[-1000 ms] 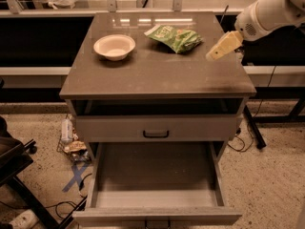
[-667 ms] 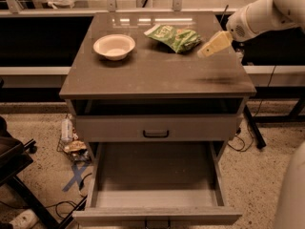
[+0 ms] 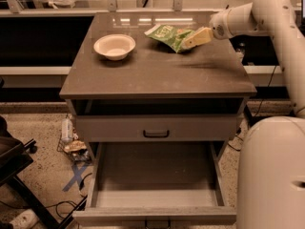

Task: Place green jalapeno chip bag into middle drawer

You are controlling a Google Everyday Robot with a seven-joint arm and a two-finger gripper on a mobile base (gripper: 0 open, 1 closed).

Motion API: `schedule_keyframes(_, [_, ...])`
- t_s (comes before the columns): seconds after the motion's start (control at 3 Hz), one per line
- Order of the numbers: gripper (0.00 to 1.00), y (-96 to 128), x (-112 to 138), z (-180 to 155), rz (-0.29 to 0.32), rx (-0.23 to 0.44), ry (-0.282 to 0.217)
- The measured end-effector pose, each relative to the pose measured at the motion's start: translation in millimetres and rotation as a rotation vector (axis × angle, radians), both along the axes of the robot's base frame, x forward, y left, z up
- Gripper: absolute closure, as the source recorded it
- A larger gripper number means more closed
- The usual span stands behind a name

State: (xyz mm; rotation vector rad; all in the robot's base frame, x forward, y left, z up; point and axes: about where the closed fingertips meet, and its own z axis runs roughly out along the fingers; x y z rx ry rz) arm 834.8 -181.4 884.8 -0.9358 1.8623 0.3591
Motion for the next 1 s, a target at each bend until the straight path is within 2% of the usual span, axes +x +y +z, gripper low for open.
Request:
schedule_keyframes(0.33, [0.00, 31.6, 18.8, -10.2, 0.067, 0.092, -0.003])
schedule_keyframes(0.67, [0.18, 69.7, 25.1, -27.6, 0.149, 0.161, 0.034])
schedule_keyframes(1.0, [0.46, 96.7, 33.4, -44.9, 0.167, 0.134, 0.078])
